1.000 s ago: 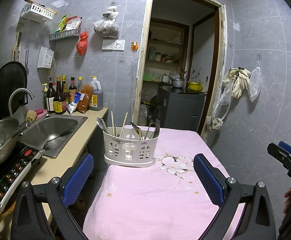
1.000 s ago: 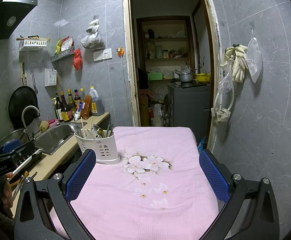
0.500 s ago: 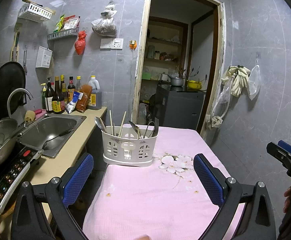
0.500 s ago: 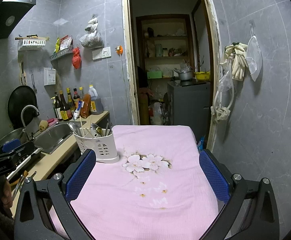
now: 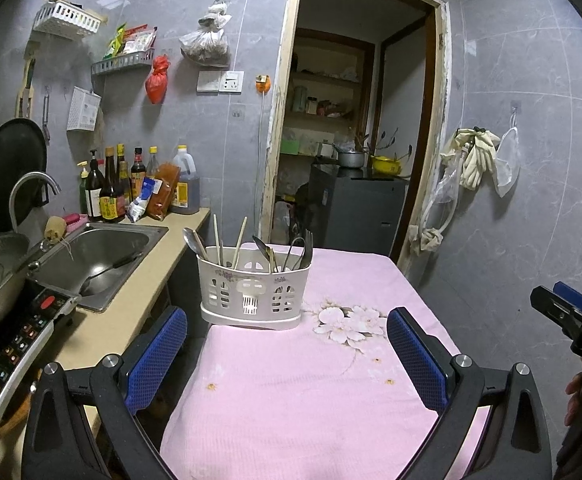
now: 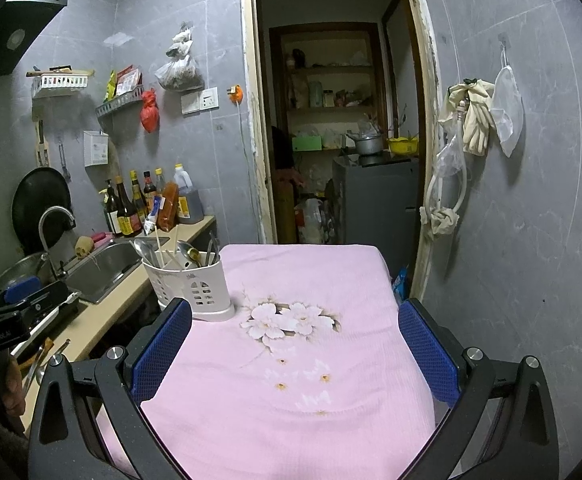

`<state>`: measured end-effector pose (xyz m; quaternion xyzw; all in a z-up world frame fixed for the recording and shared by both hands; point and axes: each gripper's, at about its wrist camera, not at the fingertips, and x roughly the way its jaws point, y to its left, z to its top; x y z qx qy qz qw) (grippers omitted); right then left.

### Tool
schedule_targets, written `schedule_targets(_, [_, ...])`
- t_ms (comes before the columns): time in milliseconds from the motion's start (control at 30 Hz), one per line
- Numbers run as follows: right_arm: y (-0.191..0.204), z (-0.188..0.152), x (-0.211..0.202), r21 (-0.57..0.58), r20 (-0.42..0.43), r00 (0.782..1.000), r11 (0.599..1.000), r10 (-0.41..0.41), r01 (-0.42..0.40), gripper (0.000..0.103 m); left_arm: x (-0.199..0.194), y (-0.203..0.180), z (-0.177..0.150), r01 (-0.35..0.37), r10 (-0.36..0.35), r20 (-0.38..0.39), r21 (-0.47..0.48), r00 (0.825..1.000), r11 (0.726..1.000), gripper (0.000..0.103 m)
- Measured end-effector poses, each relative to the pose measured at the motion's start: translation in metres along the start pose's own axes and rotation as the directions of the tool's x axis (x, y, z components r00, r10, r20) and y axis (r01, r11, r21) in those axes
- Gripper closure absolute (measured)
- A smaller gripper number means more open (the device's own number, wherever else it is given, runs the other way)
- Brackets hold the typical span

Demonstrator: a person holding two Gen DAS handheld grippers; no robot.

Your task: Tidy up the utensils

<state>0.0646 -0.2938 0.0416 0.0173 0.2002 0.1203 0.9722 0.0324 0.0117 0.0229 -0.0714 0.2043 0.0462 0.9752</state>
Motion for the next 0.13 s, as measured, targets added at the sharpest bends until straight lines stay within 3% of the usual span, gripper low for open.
schedule_targets(133, [-0.0005,-0.0006,0.0009,0.002,-0.007,1.000,1.000,-0.001,0.001,0.002,0.0025,0.0001,0.0010,0.001,-0.001,-0.005,0.002,1.000,1.000,0.002])
